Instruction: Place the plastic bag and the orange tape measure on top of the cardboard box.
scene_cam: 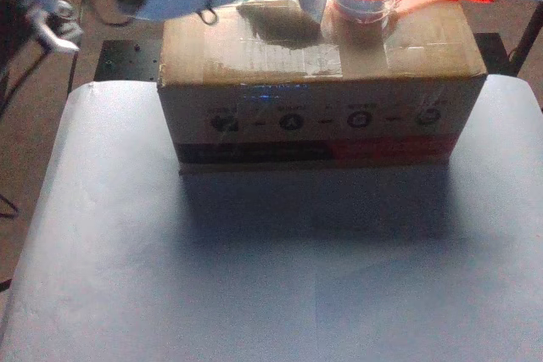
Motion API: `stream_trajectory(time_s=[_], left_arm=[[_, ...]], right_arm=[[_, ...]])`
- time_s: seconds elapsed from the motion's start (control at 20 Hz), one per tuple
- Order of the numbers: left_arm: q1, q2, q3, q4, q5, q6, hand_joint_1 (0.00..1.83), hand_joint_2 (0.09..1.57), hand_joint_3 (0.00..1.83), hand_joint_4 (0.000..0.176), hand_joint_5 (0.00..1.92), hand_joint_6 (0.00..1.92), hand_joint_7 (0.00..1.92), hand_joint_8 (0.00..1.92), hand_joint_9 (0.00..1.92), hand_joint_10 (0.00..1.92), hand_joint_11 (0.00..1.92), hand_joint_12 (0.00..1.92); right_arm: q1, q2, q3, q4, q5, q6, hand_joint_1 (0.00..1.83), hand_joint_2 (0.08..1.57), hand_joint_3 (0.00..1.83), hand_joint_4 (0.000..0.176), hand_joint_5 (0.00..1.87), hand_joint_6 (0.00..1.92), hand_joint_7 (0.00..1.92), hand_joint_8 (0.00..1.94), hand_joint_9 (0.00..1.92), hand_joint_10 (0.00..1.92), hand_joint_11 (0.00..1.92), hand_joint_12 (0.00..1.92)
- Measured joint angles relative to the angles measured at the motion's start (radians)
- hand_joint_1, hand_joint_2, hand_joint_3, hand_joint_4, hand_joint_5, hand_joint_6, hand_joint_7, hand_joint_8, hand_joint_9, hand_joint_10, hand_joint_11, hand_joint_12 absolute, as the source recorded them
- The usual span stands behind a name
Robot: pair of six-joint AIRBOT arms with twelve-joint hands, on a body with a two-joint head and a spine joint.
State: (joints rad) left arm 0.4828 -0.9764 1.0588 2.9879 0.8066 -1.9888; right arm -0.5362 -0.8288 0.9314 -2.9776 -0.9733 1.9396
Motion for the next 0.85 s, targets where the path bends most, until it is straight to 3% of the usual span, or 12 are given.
stream_trajectory(time_s=[0.05, 0.1, 0.2, 0.35, 0.4, 0.5, 0.55, 0.6, 0.7, 0.75, 0.8, 0.85], left_arm=[[0.016, 0.027, -0.017, -0.001, 0.043, -0.008, 0.87, 0.97, 0.0, 0.054, 0.32, 0.01, 0.19, 0.01, 0.15, 0.03, 0.0, 1.05], [0.066, 0.071, -0.038, 0.001, 0.151, -0.081, 0.91, 0.98, 0.0, 0.012, 0.34, 0.01, 0.24, 0.01, 0.21, 0.05, 0.0, 1.22], [0.118, 0.099, -0.04, -0.002, 0.253, -0.156, 0.89, 1.03, 0.02, 0.026, 0.36, 0.02, 0.28, 0.02, 0.24, 0.06, 0.0, 1.33], [0.193, 0.144, -0.077, -0.047, 0.403, -0.184, 0.79, 1.12, 0.01, 0.0, 0.25, 0.0, 0.2, 0.0, 0.15, 0.05, 0.0, 1.18], [0.229, 0.16, -0.097, -0.056, 0.472, -0.187, 0.86, 1.12, 0.0, 0.0, 0.27, 0.01, 0.24, 0.02, 0.2, 0.1, 0.0, 1.26], [0.288, 0.177, -0.118, -0.081, 0.59, -0.193, 0.65, 1.16, 0.01, 0.0, 0.1, 0.0, 0.15, 0.0, 0.19, 0.12, 0.0, 1.15], [0.303, 0.183, -0.13, -0.098, 0.625, -0.193, 0.57, 1.21, 0.01, 0.0, 0.02, 0.0, 0.12, 0.0, 0.16, 0.12, 0.0, 1.08], [0.327, 0.195, -0.139, -0.105, 0.671, -0.193, 0.62, 1.16, 0.0, 0.017, 0.0, 0.0, 0.11, 0.0, 0.18, 0.12, 0.0, 1.02], [0.407, 0.205, -0.163, -0.12, 0.796, -0.196, 0.73, 1.21, 0.0, 0.062, 0.32, 0.15, 0.19, 0.0, 0.33, 0.04, 0.0, 1.0], [0.421, 0.206, -0.165, -0.124, 0.818, -0.196, 0.68, 1.21, 0.0, 0.077, 0.35, 0.17, 0.24, 0.02, 0.36, 0.05, 0.0, 1.01], [0.42, 0.208, -0.171, -0.132, 0.831, -0.196, 0.7, 1.18, 0.0, 0.154, 0.44, 0.45, 0.22, 0.0, 0.29, 0.01, 0.0, 0.88], [0.418, 0.208, -0.17, -0.131, 0.838, -0.195, 0.73, 1.16, 0.0, 0.172, 0.44, 0.48, 0.16, 0.0, 0.27, 0.0, 0.0, 0.91]], right_arm=[[-0.026, 0.025, -0.018, 0.0, -0.047, 0.001, 0.83, 0.97, 0.0, 0.0, 0.23, 0.87, 0.3, 0.92, 0.24, 1.2, 0.12, 1.85], [-0.077, 0.068, -0.049, 0.003, -0.144, 0.01, 0.85, 0.99, 0.0, 0.0, 0.12, 0.62, 0.21, 0.78, 0.19, 1.13, 0.11, 1.77], [-0.14, 0.088, -0.065, 0.014, -0.257, 0.058, 0.79, 1.09, 0.03, 0.0, 0.0, 0.43, 0.08, 0.63, 0.06, 1.08, 0.0, 1.74], [-0.251, 0.098, -0.069, 0.055, -0.391, 0.187, 0.89, 1.14, 0.02, 0.0, 0.0, 0.16, 0.0, 0.36, 0.0, 0.83, 0.0, 1.37], [-0.314, 0.103, -0.079, 0.088, -0.462, 0.203, 0.95, 1.11, 0.0, 0.004, 0.0, 0.05, 0.06, 0.47, 0.01, 1.06, 0.0, 1.5], [-0.44, 0.119, -0.122, 0.188, -0.6, 0.204, 0.62, 1.29, 0.01, 0.016, 0.0, 0.0, 0.08, 0.16, 0.02, 0.49, 0.0, 0.73], [-0.463, 0.136, -0.145, 0.219, -0.621, 0.204, 0.57, 1.27, 0.0, 0.0, 0.11, 0.6, 0.17, 0.07, 0.05, 0.25, 0.0, 0.41], [-0.463, 0.14, -0.144, 0.234, -0.643, 0.206, 0.59, 1.27, 0.0, 0.0, 0.1, 0.96, 0.2, 0.02, 0.1, 0.13, 0.0, 0.37], [-0.457, 0.135, -0.142, 0.214, -0.696, 0.206, 0.49, 1.22, 0.0, 0.006, 0.05, 0.9, 0.21, 0.01, 0.26, 0.11, 0.0, 0.8], [-0.45, 0.129, -0.142, 0.206, -0.692, 0.206, 0.39, 1.2, 0.0, 0.0, 0.01, 0.48, 0.15, 0.01, 0.22, 0.07, 0.0, 0.72], [-0.441, 0.12, -0.14, 0.186, -0.68, 0.206, 0.37, 1.16, 0.0, 0.0, 0.05, 0.13, 0.21, 0.01, 0.3, 0.04, 0.0, 0.87], [-0.438, 0.11, -0.13, 0.166, -0.682, 0.207, 0.44, 1.16, 0.0, 0.0, 0.01, 0.03, 0.16, 0.0, 0.26, 0.02, 0.0, 0.81]])
